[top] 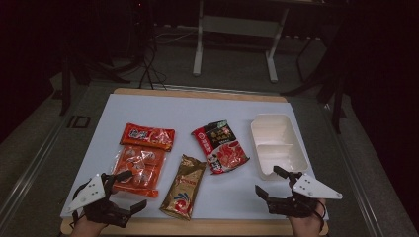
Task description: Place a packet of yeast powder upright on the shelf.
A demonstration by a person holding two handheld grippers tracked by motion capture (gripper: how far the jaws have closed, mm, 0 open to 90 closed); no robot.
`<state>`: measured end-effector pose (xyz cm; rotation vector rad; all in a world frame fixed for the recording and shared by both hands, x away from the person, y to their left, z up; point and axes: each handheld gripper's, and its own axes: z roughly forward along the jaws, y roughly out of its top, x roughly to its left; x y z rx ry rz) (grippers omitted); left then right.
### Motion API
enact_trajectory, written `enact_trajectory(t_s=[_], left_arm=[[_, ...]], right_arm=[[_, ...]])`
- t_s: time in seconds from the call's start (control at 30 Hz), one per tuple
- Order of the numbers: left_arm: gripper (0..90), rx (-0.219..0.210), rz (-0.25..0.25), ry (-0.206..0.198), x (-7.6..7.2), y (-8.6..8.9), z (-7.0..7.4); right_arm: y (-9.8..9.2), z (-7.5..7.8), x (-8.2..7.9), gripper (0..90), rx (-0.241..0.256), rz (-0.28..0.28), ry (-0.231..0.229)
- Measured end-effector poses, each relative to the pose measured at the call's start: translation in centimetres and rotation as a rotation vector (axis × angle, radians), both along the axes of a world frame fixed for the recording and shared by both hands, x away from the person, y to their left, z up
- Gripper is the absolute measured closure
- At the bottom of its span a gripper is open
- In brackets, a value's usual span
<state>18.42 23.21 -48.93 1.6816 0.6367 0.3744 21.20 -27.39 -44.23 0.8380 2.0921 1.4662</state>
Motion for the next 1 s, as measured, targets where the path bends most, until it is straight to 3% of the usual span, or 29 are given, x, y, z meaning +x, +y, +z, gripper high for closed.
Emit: enact_trajectory(t_s=[0.2, 0.3, 0.4, 0.5, 0.57, 0.6, 0.7, 0.8, 1.0], left_arm=[[0.4, -0.002, -0.018, -0.034, -0.1, 0.0, -0.1], [0.4, 0.031, -0.05, -0.037, 0.0, -0.2, -0.4], [0.4, 0.033, -0.065, -0.018, 0.0, -0.4, -0.3], [0.4, -0.014, -0.079, 0.014, 0.1, -0.6, 0.5], [0.5, -0.029, -0.077, 0.017, 0.1, -0.7, 0.8], [0.5, -0.024, -0.064, 0.039, 0.0, -0.9, 1.5], [0.5, -0.038, -0.071, 0.042, -0.2, -1.2, 2.6], [2.3, -0.074, -0.093, 0.051, 0.0, -1.1, 3.4], [4.1, -0.033, -0.09, 0.093, 1.1, -1.6, 4.0]], right_arm=[[0.2, -0.4, 0.0, 13.6, -0.03, -0.035, -0.012], [0.3, -0.4, 0.0, 13.7, -0.028, -0.043, -0.017], [0.3, -0.2, 0.0, 13.9, -0.022, -0.02, -0.03], [0.5, 0.1, -0.1, 13.3, -0.064, -0.022, -0.059], [0.5, 0.1, -0.2, 12.4, -0.064, -0.022, -0.058], [0.6, 0.2, -0.2, 12.3, -0.067, -0.03, -0.052], [0.8, 0.5, -0.3, 12.7, -0.052, -0.019, -0.013], [1.1, 0.7, -0.6, 12.3, -0.043, 0.003, -0.013], [1.6, 1.1, -1.0, 12.3, -0.021, 0.04, -0.023]])
